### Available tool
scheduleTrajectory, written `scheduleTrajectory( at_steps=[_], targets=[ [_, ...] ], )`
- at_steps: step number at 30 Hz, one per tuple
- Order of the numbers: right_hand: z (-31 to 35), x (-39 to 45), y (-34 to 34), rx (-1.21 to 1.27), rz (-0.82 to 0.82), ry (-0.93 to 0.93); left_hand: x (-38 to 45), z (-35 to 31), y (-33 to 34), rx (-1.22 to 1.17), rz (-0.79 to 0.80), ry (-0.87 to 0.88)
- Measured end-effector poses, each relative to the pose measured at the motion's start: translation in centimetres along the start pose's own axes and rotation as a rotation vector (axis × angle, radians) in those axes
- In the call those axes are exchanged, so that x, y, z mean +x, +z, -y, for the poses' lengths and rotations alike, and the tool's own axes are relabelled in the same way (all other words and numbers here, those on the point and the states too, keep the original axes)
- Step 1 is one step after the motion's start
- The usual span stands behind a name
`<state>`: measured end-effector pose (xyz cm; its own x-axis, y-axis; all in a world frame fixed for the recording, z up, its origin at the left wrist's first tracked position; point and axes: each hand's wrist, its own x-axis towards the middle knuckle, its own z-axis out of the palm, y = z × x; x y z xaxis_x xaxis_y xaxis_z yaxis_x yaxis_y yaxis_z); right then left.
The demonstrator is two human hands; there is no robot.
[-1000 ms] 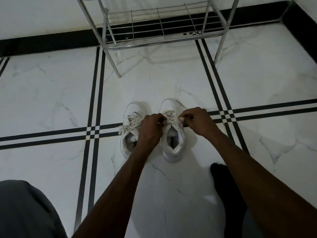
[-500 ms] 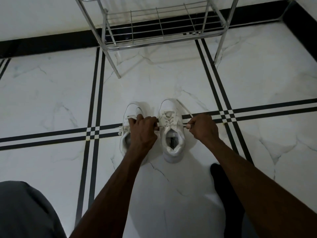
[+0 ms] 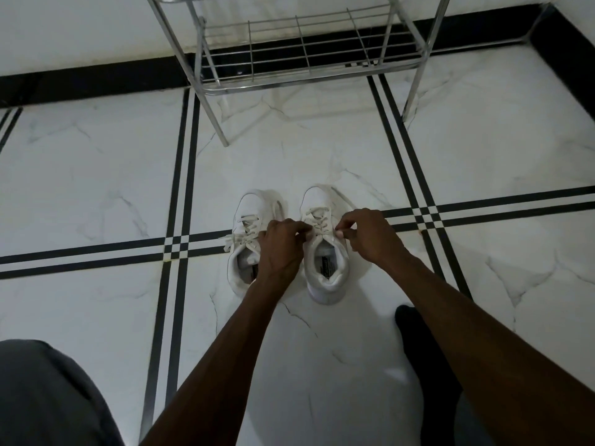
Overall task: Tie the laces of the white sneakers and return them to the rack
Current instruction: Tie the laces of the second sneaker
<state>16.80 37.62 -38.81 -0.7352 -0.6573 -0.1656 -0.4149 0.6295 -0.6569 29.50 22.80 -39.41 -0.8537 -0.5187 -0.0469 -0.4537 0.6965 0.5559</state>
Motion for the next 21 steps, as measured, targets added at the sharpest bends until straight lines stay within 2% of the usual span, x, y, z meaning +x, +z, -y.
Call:
scheduleTrajectory(
  at_steps=[4,11,16,21],
  targets=[
    [-0.1,-0.7,0.1,-0.066,-0.01,0.026,0.4,0.0,-0.1,0.003,-0.027,-0.034],
    [0.6,-1.1,0.9,-0.174,0.064,-0.052,0.2,-0.2,0.4,0.167,-0.029,0.046],
    [0.5,-0.2,-0.3,-0.165,0.102,-0.048,0.0,0.0,1.0,0.066,-0.011,0.055],
    [-0.1,0.7,-0.1,-0.398,0.064,-0.164,-0.3,-0.1,0.9,0.016,-0.027,0.053]
  ],
)
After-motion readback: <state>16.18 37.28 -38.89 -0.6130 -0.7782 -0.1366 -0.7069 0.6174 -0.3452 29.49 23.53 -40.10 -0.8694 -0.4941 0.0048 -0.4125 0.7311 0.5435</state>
